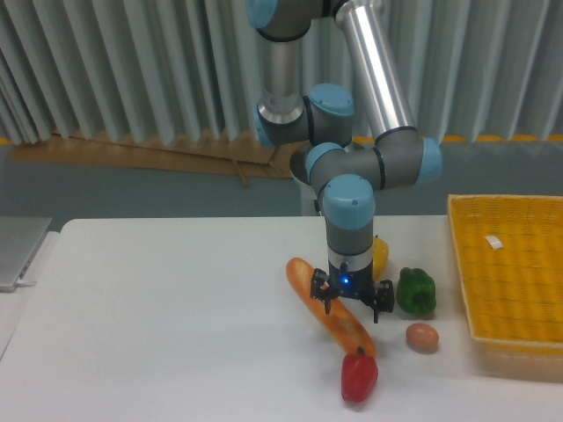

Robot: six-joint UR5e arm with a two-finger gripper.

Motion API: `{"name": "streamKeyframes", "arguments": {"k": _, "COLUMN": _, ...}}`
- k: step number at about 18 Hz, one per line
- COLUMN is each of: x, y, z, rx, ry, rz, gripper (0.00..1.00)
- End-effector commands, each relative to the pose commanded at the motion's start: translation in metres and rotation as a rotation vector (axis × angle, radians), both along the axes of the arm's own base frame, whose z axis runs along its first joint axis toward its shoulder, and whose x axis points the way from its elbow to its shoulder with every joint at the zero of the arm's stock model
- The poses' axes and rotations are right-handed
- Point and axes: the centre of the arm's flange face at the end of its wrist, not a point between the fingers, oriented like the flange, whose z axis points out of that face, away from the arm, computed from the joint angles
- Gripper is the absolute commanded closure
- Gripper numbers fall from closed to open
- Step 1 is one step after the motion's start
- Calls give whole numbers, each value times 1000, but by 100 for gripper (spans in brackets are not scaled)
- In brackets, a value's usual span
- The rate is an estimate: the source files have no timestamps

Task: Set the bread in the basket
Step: 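Lower the gripper onto the bread loaf's middle and close on it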

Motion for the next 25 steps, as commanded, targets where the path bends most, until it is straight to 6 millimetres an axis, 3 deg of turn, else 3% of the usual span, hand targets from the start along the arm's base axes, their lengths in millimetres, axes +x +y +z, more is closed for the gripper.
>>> {"name": "streamKeyframes", "arguments": {"k": 25, "x": -2, "y": 13, "z": -22, "rx": -10, "ry": -10, "rz": -32, "gripper": 0}}
